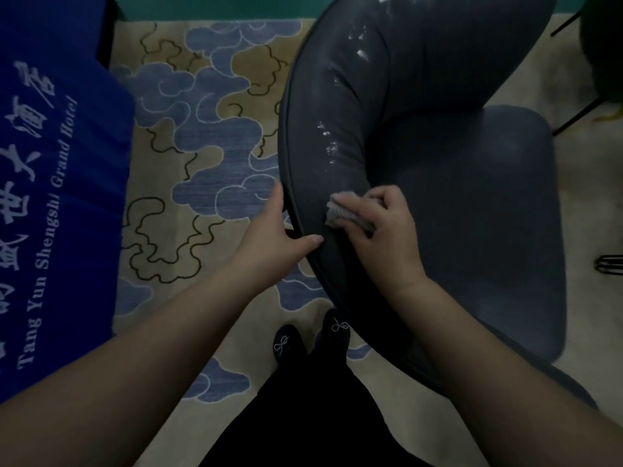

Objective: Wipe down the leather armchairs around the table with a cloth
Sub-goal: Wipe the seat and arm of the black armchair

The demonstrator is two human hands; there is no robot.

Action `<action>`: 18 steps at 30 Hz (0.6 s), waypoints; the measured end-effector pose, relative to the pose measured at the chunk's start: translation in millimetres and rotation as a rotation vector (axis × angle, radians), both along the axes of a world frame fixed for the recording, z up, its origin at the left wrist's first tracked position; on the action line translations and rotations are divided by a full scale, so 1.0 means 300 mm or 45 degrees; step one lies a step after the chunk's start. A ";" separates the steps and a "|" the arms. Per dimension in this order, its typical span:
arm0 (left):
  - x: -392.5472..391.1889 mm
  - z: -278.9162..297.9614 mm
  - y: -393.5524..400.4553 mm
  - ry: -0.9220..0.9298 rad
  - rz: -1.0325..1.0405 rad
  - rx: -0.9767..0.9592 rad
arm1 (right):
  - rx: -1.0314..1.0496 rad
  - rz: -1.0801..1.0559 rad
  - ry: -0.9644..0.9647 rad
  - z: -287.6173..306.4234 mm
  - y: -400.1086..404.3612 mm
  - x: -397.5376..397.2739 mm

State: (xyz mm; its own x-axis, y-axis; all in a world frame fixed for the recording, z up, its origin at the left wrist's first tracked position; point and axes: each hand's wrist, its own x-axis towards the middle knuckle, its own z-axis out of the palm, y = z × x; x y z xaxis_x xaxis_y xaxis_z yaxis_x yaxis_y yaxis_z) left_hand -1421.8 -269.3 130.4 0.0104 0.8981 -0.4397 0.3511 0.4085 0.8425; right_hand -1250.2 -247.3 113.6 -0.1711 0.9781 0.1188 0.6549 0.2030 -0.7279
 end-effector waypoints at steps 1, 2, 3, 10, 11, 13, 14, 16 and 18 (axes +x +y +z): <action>0.001 -0.001 -0.001 0.004 0.008 0.004 | -0.011 -0.006 0.019 0.000 0.028 -0.011; 0.002 -0.002 -0.001 0.019 0.013 0.009 | -0.019 0.003 0.026 -0.002 0.039 -0.011; 0.004 -0.002 0.000 0.047 0.011 0.015 | -0.023 0.024 0.022 -0.004 0.031 0.002; 0.009 -0.004 -0.004 0.195 0.011 0.047 | 0.077 0.126 -0.005 -0.014 -0.009 0.020; 0.008 -0.005 -0.006 0.233 0.006 0.057 | 0.073 0.100 0.003 -0.015 0.037 -0.013; 0.004 -0.005 -0.005 0.285 -0.014 0.074 | 0.037 0.026 0.057 -0.014 0.119 -0.065; 0.000 -0.004 -0.001 0.293 -0.027 0.085 | 0.016 0.001 0.089 -0.015 0.138 -0.073; -0.006 -0.002 0.012 0.292 -0.044 0.097 | 0.009 0.002 0.102 -0.020 0.109 -0.050; -0.011 0.001 0.031 0.287 -0.049 0.097 | 0.024 0.042 0.096 -0.023 0.025 0.001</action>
State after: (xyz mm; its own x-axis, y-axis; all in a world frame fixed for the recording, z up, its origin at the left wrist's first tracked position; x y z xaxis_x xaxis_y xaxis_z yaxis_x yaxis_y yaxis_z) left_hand -1425.0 -260.1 130.7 -0.0452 0.9295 -0.3660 0.5480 0.3294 0.7689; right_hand -1249.9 -239.8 106.7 -0.1930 0.9696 0.1506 0.5911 0.2374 -0.7709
